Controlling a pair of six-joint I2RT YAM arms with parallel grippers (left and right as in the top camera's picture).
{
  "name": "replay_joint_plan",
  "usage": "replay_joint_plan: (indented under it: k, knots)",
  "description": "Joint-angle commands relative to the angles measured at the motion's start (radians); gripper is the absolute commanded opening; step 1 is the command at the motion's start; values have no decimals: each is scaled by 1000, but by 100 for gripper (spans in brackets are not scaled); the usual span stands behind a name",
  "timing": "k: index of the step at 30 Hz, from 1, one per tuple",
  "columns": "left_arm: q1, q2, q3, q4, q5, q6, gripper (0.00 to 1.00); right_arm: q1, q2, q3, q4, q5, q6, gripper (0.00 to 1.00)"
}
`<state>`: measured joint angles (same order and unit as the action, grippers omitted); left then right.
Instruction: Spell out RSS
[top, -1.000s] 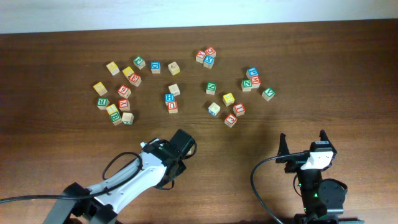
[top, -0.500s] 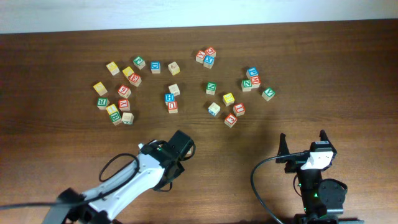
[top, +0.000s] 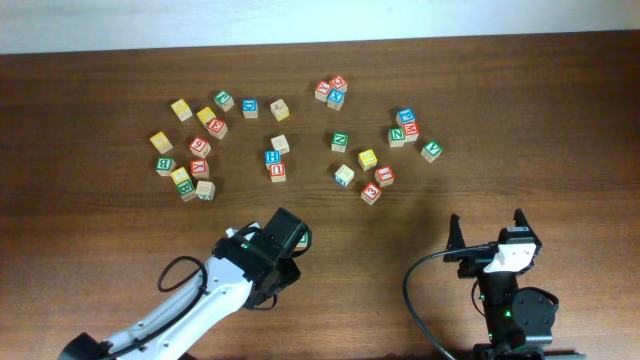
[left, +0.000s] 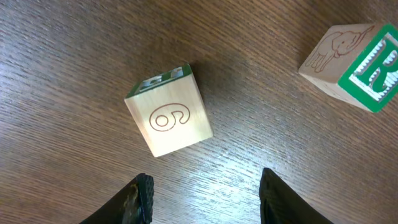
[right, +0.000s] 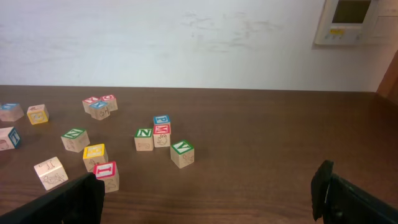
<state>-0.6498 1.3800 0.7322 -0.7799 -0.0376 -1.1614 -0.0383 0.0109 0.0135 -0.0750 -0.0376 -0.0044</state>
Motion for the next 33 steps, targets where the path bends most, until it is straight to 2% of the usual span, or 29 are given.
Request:
replay_joint_plan:
  k: [1, 5, 8, 11, 14, 16, 17, 18, 22, 26, 28, 31, 33]
  knots:
    - [-2, -16, 40, -2, -31, 71, 46, 5, -7, -8, -3, 9, -2, 98]
    - [-2, -52, 123, -106, -117, 105, 47, 5, -7, -8, -3, 9, -2, 98]
    - [-1, -108, 217, -236, -258, 105, 55, 5, -7, -8, -3, 9, -2, 98]
    - [43, -169, 308, -342, -337, 105, 62, 5, -7, -8, -3, 9, -2, 98]
    - [164, -233, 368, -414, -355, 132, 67, 5, -7, -8, -3, 9, -2, 99]
    - [288, -279, 379, -426, -348, 189, 82, 5, -7, -8, -3, 9, -2, 98]
    - [364, -303, 379, -436, -340, 195, 96, 5, -7, -8, -3, 9, -2, 98]
    - [413, -314, 379, -446, -330, 195, 99, 5, -7, -8, -3, 9, -2, 98]
    - [727, -349, 379, -502, -205, 195, 99, 5, -7, -8, -3, 9, -2, 98]
    - [880, -340, 378, -560, -160, 194, 99, 6, -7, -8, 5, -6, -2, 98]
    - [910, -338, 378, -591, -161, 194, 99, 6, -7, -8, 13, -156, 68, 98]
    - [914, -339, 378, -608, -161, 194, 99, 6, -7, -8, 38, -616, 396, 98]
    - [915, -339, 378, -610, -160, 194, 99, 5, -7, -8, 27, -870, 529, 98]
